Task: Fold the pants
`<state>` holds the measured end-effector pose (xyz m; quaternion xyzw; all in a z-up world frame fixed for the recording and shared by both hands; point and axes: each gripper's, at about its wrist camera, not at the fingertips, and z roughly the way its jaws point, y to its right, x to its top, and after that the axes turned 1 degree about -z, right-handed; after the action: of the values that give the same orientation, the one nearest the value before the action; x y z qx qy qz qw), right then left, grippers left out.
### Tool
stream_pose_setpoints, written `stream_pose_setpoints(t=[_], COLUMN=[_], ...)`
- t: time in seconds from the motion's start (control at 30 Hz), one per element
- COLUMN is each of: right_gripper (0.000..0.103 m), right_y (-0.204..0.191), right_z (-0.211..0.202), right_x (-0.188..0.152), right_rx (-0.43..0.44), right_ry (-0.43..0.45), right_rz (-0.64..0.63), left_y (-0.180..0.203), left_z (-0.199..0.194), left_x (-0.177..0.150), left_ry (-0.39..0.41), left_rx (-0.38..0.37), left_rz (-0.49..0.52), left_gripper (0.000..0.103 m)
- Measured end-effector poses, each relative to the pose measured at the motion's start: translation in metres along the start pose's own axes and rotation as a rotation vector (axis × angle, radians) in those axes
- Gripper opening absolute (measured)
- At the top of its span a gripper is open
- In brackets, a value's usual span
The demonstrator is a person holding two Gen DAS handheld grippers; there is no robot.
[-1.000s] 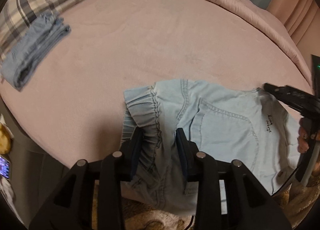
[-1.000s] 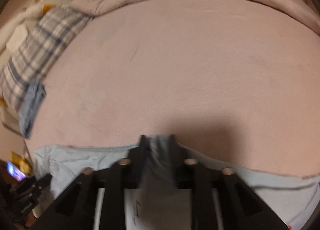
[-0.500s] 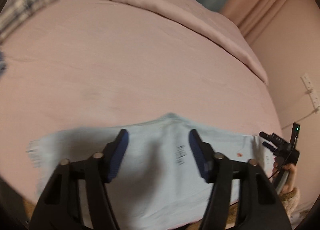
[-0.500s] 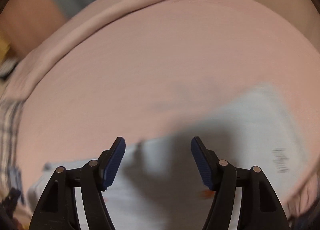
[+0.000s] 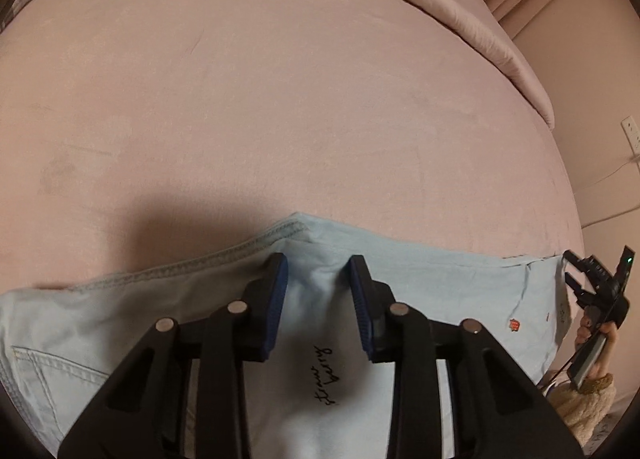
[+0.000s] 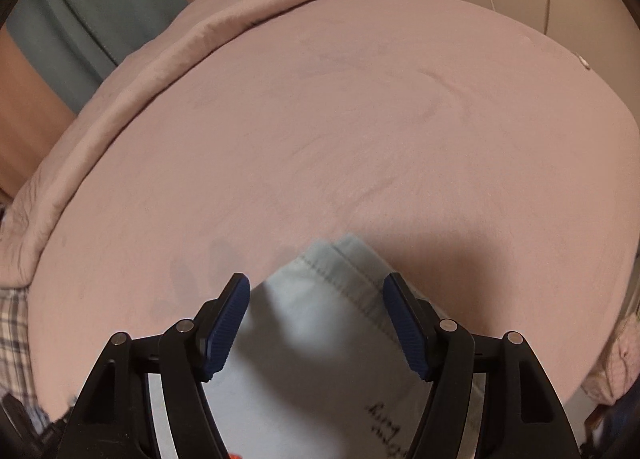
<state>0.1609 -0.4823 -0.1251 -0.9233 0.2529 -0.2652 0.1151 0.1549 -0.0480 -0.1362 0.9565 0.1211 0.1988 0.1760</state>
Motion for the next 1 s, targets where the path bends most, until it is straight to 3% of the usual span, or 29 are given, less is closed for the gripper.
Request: stream_pose_setpoints(t=[0.07, 0.1, 0.13, 0.17, 0.27, 0.4, 0.57, 0.7, 0.8, 0.87, 0.93, 1.0], right_gripper=[0.063, 0.046, 0.016, 0.008, 0.004, 0.003, 0.003, 0.003, 0.018, 0.030, 0.051, 0.052], right_y=[-0.002, 0.001, 0.008, 0.014, 0.017, 0.022, 0.032, 0.031, 0.040, 0.046, 0.057, 0.068], right_z=[0.000, 0.000, 0.000, 0.000, -0.015, -0.022, 0.004, -0.005, -0.031, -0.048, -0.065, -0.072], right_x=[-0.001, 0.004, 0.007, 0.011, 0.015, 0.021, 0.020, 0.017, 0.006, 0.000, -0.007, -0.015], right_rx=[-0.007, -0.020, -0.024, 0.016, 0.009, -0.034, -0.010, -0.029, -0.031, -0.056, -0.080, -0.080], right_ry=[0.014, 0.018, 0.018, 0.013, 0.074, 0.121, 0.075, 0.081, 0.086, 0.118, 0.143, 0.137], right_rz=[-0.017, -0.020, -0.022, -0.020, -0.027, 0.002, 0.024, 0.009, 0.010, -0.002, 0.018, 0.036], left_y=[-0.002, -0.002, -0.001, 0.000, 0.003, 0.006, 0.004, 0.007, 0.012, 0.016, 0.017, 0.019], left_z=[-0.001, 0.000, -0.001, -0.002, -0.002, 0.001, 0.002, -0.004, -0.015, -0.024, -0.033, -0.040], left_x=[0.002, 0.002, 0.002, 0.002, 0.000, -0.001, -0.003, -0.006, -0.015, -0.024, -0.036, -0.050], left_ry=[-0.003, -0.005, -0.004, -0.003, 0.004, 0.013, 0.026, 0.036, 0.040, 0.034, 0.030, 0.017], left_rx=[-0.016, -0.019, -0.019, -0.016, 0.003, 0.026, 0.059, 0.079, 0.085, 0.057, 0.031, 0.017], left_rz=[-0.018, -0.023, -0.024, -0.023, -0.007, 0.002, 0.029, 0.049, 0.073, 0.087, 0.090, 0.105], left_gripper=[0.032, 0.032, 0.032, 0.032, 0.032, 0.033, 0.033, 0.032, 0.033, 0.041, 0.049, 0.049])
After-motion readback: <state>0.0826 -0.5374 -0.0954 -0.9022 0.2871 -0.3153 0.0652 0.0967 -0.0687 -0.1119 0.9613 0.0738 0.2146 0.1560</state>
